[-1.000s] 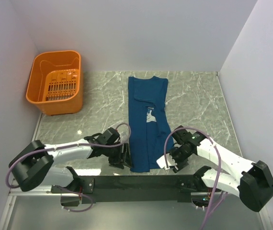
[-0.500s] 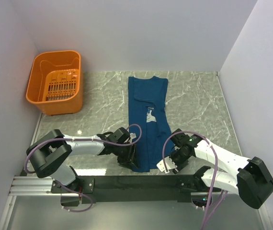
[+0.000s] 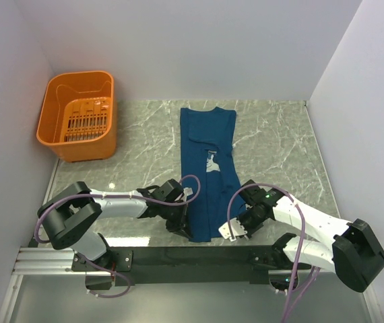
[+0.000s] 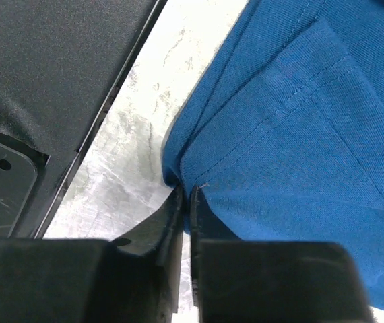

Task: Fold and stack the t-shirts
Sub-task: Fold the tshirt

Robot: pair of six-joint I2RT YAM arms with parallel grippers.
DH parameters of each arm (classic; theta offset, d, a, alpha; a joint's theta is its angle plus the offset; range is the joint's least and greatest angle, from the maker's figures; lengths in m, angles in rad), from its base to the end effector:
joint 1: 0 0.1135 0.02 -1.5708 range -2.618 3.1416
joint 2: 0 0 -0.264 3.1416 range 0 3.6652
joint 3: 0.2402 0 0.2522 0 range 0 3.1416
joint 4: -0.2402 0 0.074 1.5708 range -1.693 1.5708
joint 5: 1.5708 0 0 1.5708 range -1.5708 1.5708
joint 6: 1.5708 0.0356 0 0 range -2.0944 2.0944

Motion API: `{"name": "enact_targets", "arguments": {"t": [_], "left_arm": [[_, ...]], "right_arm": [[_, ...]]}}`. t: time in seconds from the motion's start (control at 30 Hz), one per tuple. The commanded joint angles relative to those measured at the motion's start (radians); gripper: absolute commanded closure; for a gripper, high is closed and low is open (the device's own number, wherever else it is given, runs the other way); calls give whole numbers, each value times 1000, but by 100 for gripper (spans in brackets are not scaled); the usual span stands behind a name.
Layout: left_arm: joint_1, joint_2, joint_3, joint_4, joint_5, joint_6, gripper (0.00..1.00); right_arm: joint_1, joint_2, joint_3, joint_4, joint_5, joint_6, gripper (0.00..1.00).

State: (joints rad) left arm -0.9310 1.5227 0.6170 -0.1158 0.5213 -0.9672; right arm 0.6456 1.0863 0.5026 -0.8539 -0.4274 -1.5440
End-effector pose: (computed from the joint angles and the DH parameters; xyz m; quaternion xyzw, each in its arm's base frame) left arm 0.1413 -0.2195 0.1320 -0.0531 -0.9311 0.3575 0.0490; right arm 0.1098 0.1012 0.1567 -0.8732 0.4343 0.1624 0.1505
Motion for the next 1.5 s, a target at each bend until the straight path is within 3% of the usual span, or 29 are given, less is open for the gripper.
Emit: {"name": "enact_targets", "arguments": {"t": [0.0, 0.07, 0.2, 0.47, 0.9, 1.2, 1.47], "left_arm": [[-6, -18, 7, 42, 58, -14, 99], [-3, -30, 12, 39, 66, -19, 99], [27, -65, 21, 30, 109, -36, 99], [219, -82, 44, 27, 246, -44, 99], [448, 259, 473, -99, 335, 56, 99], [554, 407, 650, -153, 335, 76, 99], [606, 490, 783, -176, 345, 84, 99]], "right_arm": [[8, 3, 5, -10, -8, 8, 94], [6, -3, 13, -25, -36, 22, 100], [-52, -23, 89, -92, -148, 76, 100], [-213, 4, 200, -146, -295, 160, 100], [-425, 332, 516, 19, -356, 407, 100], [-471, 604, 746, 95, -332, 582, 100], [-498, 718, 881, 119, -306, 709, 100]]}}
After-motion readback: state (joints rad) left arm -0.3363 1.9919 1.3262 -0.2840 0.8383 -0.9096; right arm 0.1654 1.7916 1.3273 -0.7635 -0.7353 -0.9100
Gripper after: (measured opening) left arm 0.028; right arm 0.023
